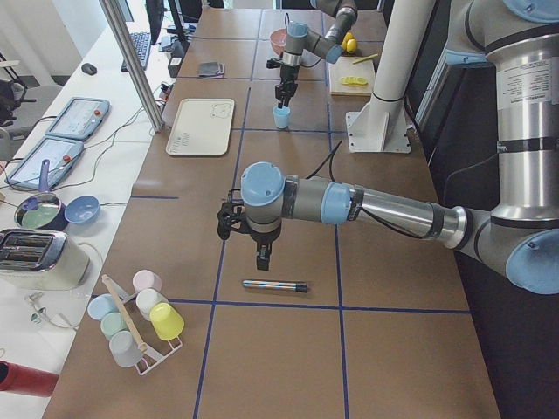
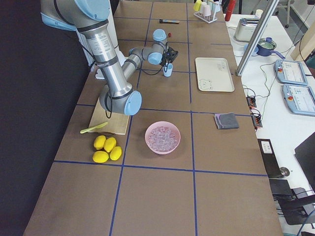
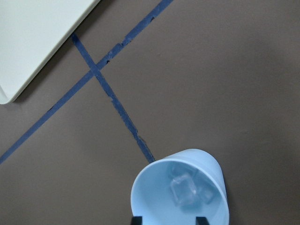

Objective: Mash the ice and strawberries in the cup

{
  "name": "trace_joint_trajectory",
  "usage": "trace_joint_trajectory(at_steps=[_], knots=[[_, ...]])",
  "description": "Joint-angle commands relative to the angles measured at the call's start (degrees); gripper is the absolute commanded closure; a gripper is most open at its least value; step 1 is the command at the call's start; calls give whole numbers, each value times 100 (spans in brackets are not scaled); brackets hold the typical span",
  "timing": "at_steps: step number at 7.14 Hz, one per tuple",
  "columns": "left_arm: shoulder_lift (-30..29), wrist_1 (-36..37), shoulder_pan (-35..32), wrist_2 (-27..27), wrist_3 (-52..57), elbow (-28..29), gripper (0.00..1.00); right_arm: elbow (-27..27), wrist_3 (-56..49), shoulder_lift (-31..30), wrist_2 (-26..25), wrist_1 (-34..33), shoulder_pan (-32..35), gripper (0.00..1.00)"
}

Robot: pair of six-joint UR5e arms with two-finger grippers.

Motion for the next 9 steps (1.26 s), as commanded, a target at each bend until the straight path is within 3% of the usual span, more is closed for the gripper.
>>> trace_joint_trajectory(at_steps=[1,2,4,5,7,9], knots=[[1,-9,13,9,0,35,0,181,9,-5,-12,-9,34,0],[-60,-9,13,0,0,26,0,635,-61,-283,179,-253,356,0],[-69,-9,494,35,0,44,0,1016,-865,-1020,1720,-343,1732,0],[-121,0,548,61,0,35,0,1253,-1784,-1616,2128,-343,2314,0],[-165,-9,566,61,-9,-9,0,1335,-4302,-2760,2369,-343,3343,0],[-166,-17,566,27,18,35,0,1395,-5280,-3263,2421,-369,3995,0]])
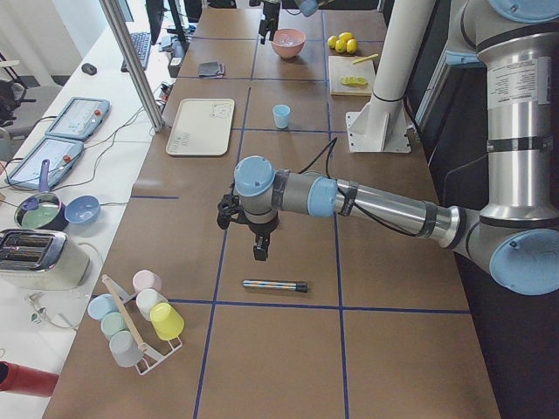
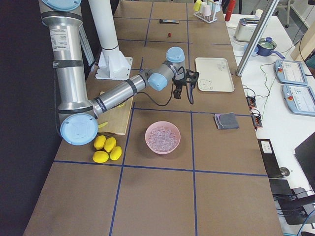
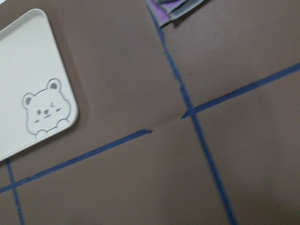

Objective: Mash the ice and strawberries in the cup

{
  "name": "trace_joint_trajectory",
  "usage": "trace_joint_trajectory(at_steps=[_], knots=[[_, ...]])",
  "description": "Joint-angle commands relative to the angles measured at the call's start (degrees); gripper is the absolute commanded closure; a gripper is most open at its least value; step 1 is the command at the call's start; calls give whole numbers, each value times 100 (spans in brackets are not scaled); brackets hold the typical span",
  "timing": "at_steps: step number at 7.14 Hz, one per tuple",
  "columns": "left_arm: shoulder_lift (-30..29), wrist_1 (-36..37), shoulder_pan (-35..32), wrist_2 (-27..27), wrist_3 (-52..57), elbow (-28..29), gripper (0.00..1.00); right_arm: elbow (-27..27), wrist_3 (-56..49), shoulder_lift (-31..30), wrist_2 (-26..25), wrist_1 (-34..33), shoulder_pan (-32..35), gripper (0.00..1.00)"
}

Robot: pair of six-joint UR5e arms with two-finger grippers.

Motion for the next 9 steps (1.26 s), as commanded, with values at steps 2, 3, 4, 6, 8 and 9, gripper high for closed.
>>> trace_joint_trajectory(at_steps=[2,3,4,6,8,9], knots=[[-31,-303,5,8,21,-5,0,-469,-2089,-656,141,-23,668,0],[38,-541,-13,17,47,-23,0,-665,-2907,-770,220,-49,1061,0],[48,-709,-4,8,56,-32,0,-745,-3976,-954,429,-362,1482,0],[380,-728,-13,26,29,-278,0,-720,-6183,-1297,554,-1423,2195,0],[408,-798,22,61,56,-218,0,-719,-7297,-1298,616,-2217,2619,0],[217,-1007,292,191,4,-60,0,-693,-7318,-1307,616,-2315,2690,0]])
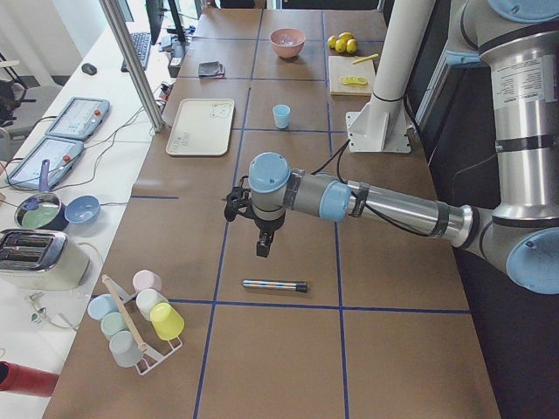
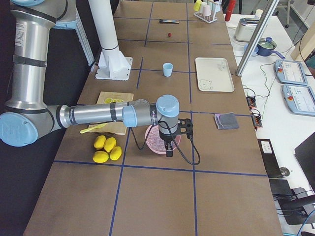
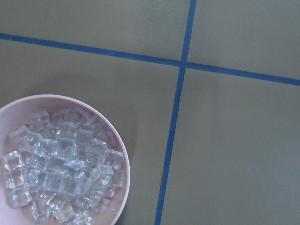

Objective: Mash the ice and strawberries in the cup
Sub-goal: 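Reach the left gripper down and grasp the red strawberry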

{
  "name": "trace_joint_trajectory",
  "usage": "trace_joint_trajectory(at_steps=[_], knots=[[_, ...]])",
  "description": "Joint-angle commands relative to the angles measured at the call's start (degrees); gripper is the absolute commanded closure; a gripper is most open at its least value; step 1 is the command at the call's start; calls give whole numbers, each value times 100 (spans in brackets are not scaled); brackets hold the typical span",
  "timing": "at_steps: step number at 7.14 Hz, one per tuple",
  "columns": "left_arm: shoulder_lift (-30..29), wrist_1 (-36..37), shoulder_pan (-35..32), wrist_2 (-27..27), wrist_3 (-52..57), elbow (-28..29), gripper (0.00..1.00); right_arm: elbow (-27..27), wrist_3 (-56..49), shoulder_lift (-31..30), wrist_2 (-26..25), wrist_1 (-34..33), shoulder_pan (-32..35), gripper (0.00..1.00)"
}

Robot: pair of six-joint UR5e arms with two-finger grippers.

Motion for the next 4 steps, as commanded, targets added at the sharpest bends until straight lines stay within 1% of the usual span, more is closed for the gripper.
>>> trace_joint_trajectory(at_steps=[1,2,3,4], knots=[[-207,-238,769,591,-698,150,0,-6,-290,-5,10,-255,138,0],[-347,-343,1531,805,-1783,167,0,-15,-290,21,10,-264,146,0],[-374,-509,1974,1190,-2421,194,0,-15,-272,21,10,-255,138,0],[-435,-972,2431,1237,-3071,281,0,-7,-263,21,10,-247,146,0]])
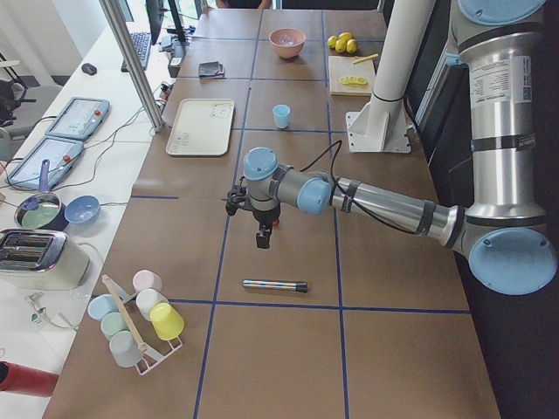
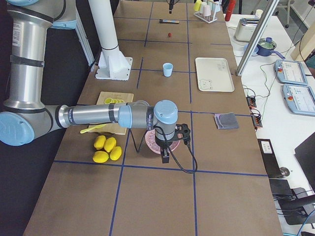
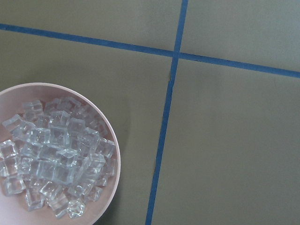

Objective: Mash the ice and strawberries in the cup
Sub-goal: 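Reach the left gripper down and grasp the red strawberry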

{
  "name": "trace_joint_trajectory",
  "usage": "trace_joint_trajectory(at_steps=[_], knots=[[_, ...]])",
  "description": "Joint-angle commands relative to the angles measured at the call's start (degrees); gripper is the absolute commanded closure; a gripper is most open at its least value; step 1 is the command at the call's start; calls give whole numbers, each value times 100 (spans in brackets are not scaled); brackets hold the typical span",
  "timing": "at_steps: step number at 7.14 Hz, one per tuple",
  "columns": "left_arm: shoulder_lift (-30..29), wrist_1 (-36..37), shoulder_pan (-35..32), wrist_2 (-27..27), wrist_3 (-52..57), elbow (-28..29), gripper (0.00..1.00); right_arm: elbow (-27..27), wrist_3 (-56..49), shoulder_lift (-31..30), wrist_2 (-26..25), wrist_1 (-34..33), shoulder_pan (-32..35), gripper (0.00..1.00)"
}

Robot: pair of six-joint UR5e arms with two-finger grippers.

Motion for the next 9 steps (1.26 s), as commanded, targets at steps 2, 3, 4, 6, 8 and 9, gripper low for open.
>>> trace_joint_trajectory(at_steps=[2,3,4,6,8,9], knots=[[-376,-1329,1030,356,-1711,798,0,-4,27,22,0,23,-1,0],[-525,-1777,1143,584,-1791,1141,0,-4,36,22,0,40,-1,0],[-761,-1773,1179,594,-2096,1196,0,5,53,13,0,40,-1,0],[-834,-1791,1363,595,-2257,1206,0,5,62,22,9,49,-1,0],[-834,-1791,1766,900,-2450,1319,0,5,71,22,9,49,-1,0],[-834,-1799,1812,920,-2451,1372,0,-21,71,22,-8,40,-1,0]])
